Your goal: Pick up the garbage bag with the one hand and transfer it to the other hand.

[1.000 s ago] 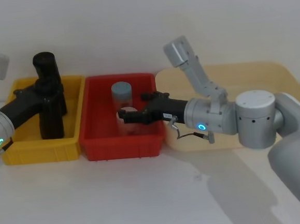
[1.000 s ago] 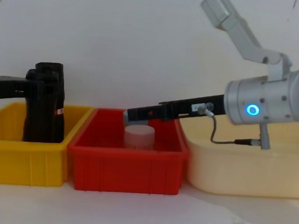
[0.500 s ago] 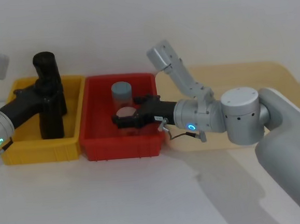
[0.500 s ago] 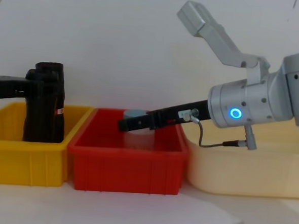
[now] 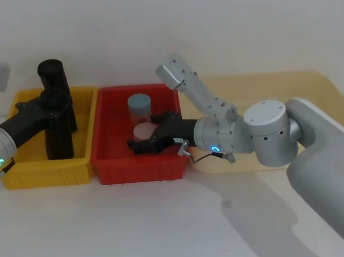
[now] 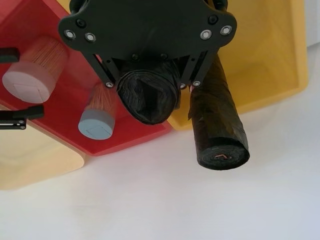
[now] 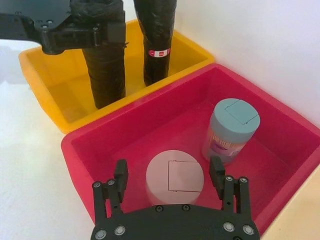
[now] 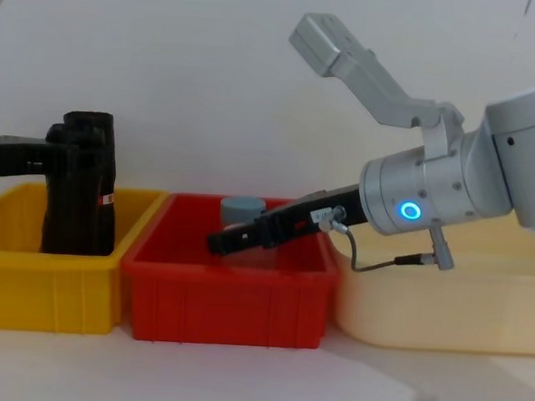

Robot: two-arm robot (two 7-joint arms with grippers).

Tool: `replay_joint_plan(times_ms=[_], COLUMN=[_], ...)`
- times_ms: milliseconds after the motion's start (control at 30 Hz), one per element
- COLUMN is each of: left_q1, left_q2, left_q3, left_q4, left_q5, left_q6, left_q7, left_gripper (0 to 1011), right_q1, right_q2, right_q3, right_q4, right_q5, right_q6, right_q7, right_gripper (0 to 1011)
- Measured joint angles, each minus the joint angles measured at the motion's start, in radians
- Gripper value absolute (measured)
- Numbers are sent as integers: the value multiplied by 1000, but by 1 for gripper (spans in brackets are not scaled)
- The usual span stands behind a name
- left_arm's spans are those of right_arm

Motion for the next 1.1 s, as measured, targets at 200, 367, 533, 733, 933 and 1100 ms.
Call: replay_joint_plan(times_ms=[200, 367, 533, 733, 933, 1100], left_q1=[0, 0, 0, 0, 0, 0], left_q2=[0, 0, 0, 0, 0, 0], left_q3=[0, 0, 0, 0, 0, 0], left_q4=[0, 0, 0, 0, 0, 0], left_q5=[0, 0, 0, 0, 0, 0], left_q6=[0, 0, 0, 0, 0, 0], left_q7=[0, 0, 0, 0, 0, 0], left_gripper=[339, 336, 339, 339, 339, 339], right_q1=[3, 5, 5, 6, 7, 7], right_q2=[1, 2, 2, 3, 3, 3], right_q3=[-11, -16, -19, -23, -24, -25], right_q4=[-2, -4, -5, -6, -7, -7], right_q5=[-17, -26, -31, -35, -37, -39], right_q6=[3, 5, 7, 8, 8, 8], right_q7=[-1, -1, -2, -2, -2, -2], right_gripper=[1001, 987, 908, 726, 663, 663])
